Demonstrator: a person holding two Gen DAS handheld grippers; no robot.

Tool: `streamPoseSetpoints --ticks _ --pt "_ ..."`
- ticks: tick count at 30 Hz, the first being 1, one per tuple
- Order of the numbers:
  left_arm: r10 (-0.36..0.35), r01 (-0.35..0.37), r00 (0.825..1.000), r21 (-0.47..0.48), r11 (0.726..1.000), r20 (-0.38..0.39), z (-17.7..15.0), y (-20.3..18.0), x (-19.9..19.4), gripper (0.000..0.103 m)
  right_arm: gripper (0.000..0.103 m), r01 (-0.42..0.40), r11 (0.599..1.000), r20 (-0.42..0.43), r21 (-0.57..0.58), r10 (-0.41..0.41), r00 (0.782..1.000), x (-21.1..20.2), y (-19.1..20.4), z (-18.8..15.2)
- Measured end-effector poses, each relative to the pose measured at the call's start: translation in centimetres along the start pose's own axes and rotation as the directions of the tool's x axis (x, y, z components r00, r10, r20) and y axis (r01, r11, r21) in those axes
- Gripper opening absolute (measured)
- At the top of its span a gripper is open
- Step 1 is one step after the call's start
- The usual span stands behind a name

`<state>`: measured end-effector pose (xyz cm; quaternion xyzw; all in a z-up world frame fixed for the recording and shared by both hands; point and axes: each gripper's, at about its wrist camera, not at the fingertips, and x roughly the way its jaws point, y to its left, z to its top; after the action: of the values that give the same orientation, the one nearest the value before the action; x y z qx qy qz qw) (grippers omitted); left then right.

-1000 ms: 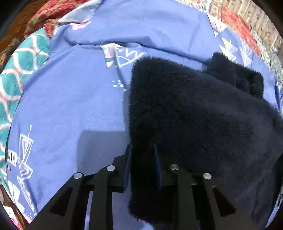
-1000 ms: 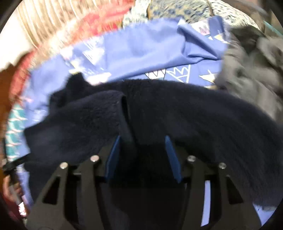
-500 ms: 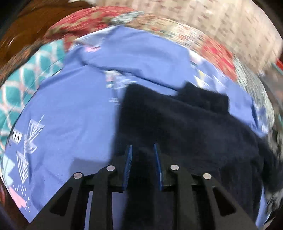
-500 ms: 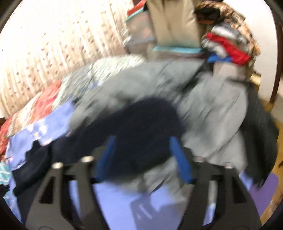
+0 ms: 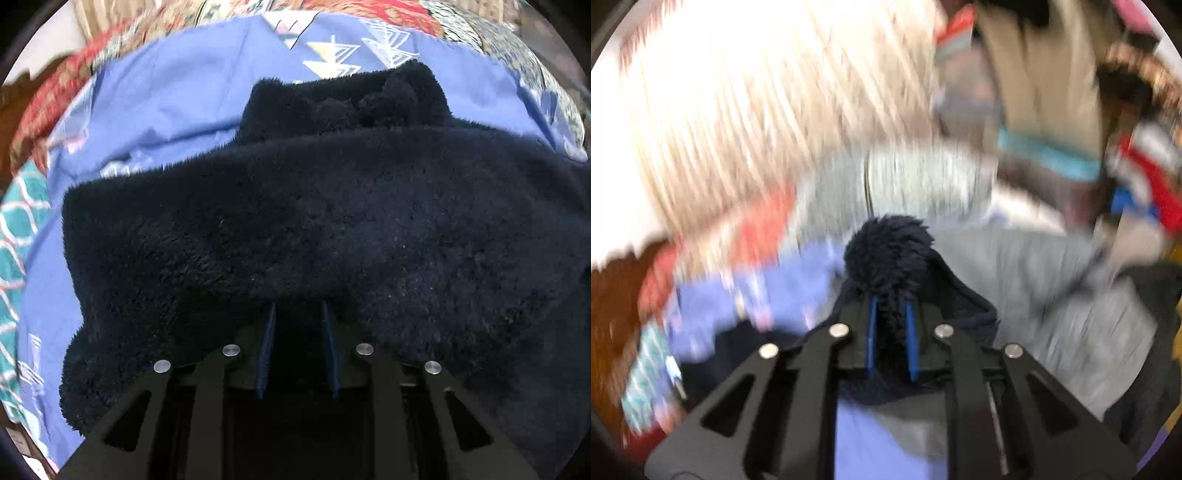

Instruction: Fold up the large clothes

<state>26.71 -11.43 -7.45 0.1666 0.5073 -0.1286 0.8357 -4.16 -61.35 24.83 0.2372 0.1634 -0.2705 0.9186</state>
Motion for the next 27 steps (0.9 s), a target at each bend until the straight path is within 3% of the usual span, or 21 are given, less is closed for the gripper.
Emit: streamPoseSetpoints --ticks 3,5,8,11,14,17,19,20,21,22,23,25,26,27 --pt "0.041 -0.041 0.999 0.042 0.998 0.011 -0.4 -0.7 -0.7 0.048 0.013 -0.011 1.000 -0.030 -0.014 0.011 1.000 0.9 3.2 3.4" --pt "-0.009 0.008 1.000 0.023 1.000 0.018 -0.7 -0.1 -2.1 0.048 0.013 -0.058 0.998 -0.076 -0.037 0.055 0.996 2.1 6.2 4.2" --pt "-0.155 0.157 0.987 -0.049 0.986 0.041 -1.7 2.3 -4.8 0.048 0.013 -0.172 0.983 -0.170 -0.059 0.160 0.972 3.6 12.1 3.9" --pt "-0.268 0.280 0.956 -0.095 0.955 0.115 -3.7 5.5 -8.4 0.048 0.013 -0.293 0.952 -0.289 -0.088 0.257 0.922 4.9 19.3 1.3" --pt "-0.311 0.334 0.932 -0.112 0.936 0.186 -5.9 8.4 -11.4 0.048 0.013 -0.412 0.906 -0.427 -0.094 0.337 0.839 6.5 27.8 -2.9" --pt "-0.327 0.365 0.914 -0.134 0.921 0.241 -8.6 11.8 -13.4 0.048 0.013 -0.532 0.843 -0.577 -0.078 0.397 0.714 9.1 37.7 -8.4" --pt "-0.316 0.360 0.914 -0.146 0.921 0.255 -9.8 13.9 -13.9 0.048 0.014 -0.582 0.809 -0.631 -0.080 0.410 0.658 10.7 43.4 -11.4" --pt "-0.309 0.354 0.915 -0.153 0.923 0.258 -10.4 14.7 -14.0 0.048 0.016 -0.615 0.785 -0.663 -0.074 0.422 0.618 12.1 47.2 -13.8" --pt "-0.301 0.349 0.917 -0.160 0.924 0.261 -10.8 15.4 -13.9 0.048 0.023 -0.637 0.766 -0.674 -0.082 0.429 0.601 12.4 49.2 -15.6" --pt "-0.291 0.342 0.920 -0.174 0.923 0.264 -11.3 16.2 -13.9 0.048 0.055 -0.666 0.736 -0.695 -0.118 0.418 0.585 13.4 52.4 -18.0" --pt "-0.285 0.339 0.922 -0.190 0.921 0.263 -11.5 16.9 -13.8 0.048 0.071 -0.676 0.715 -0.722 -0.180 0.370 0.584 13.9 54.8 -20.0" --pt "-0.283 0.345 0.922 -0.229 0.910 0.264 -11.8 18.4 -13.9 0.048 0.074 -0.692 0.656 -0.727 -0.302 0.311 0.612 14.0 57.9 -22.3" --pt "-0.285 0.352 0.919 -0.242 0.904 0.271 -11.8 19.0 -13.9 0.048 0.074 -0.707 0.640 -0.724 -0.299 0.331 0.606 14.0 58.1 -22.0" --pt "-0.286 0.357 0.917 -0.252 0.899 0.280 -11.9 19.6 -14.0 0.048 0.074 -0.731 0.623 -0.722 -0.277 0.367 0.586 13.6 57.9 -21.4"
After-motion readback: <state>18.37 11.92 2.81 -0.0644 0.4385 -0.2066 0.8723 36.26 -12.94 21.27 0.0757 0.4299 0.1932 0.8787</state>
